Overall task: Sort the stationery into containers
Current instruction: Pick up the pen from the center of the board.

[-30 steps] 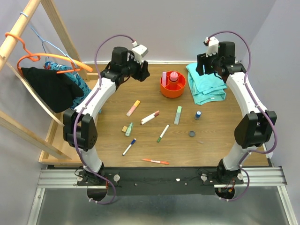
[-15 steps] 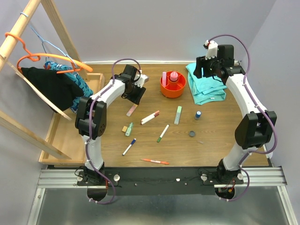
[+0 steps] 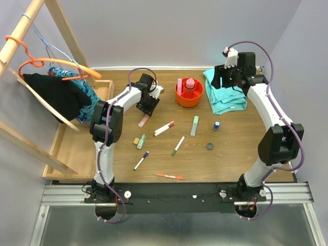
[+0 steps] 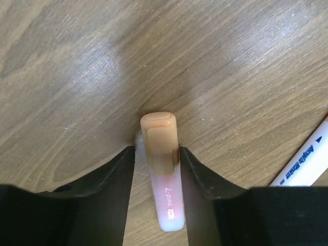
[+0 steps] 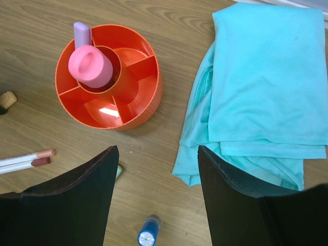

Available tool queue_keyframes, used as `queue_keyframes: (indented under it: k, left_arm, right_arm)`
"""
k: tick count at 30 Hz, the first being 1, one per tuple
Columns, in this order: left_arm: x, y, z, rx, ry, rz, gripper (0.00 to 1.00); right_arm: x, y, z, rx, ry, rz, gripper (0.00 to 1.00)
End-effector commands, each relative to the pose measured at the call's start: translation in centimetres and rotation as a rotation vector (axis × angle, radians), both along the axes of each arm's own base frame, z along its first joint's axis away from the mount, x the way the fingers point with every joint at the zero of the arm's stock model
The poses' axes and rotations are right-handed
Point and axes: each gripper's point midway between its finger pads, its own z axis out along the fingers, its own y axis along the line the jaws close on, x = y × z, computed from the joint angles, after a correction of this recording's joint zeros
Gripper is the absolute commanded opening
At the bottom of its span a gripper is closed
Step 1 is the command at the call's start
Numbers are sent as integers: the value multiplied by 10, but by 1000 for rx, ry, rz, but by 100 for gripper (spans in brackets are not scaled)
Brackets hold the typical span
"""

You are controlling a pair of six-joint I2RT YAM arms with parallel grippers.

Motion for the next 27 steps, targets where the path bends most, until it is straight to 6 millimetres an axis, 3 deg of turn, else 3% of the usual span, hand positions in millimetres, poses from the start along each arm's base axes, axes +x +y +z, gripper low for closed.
queue_keyframes:
  k: [1,6,8,11,12,15,16,21,23,27]
  left_arm:
    - [2,-6,-1,5,3,-25,39]
    - [-3,-10,2,-18,23,-41,34]
    - [-3,-13,11,-34,19,-43,32]
    - [5,-28,54,-111,-7,-50,32]
    - [12,-39,82,-170,-38,-66,32]
    - [29,-59,129,-281,-124,-70,32]
    - [33,-75,154,-369,-162,-107,32]
    - [41,-121,203,-693,-309,-197,32]
    - [43,-137,225,-845,-457,-291,31]
    - [63,-153,239,-998,-568,-278,29]
  right_arm:
    - [-3,3,11,18,-31,7,71]
    - [-2,3,10,17,-29,7,71]
    - [-2,2,10,13,-30,7,71]
    - [-2,1,10,6,-32,4,71]
    - [-2,0,9,3,-33,2,71]
    - [-3,-1,7,1,-29,-6,71]
    - [-4,-1,6,3,-28,-10,71]
    - [-3,-1,2,14,-18,-19,71]
    - [-3,1,3,30,-11,-25,71]
    - [-7,5,4,75,9,-43,71]
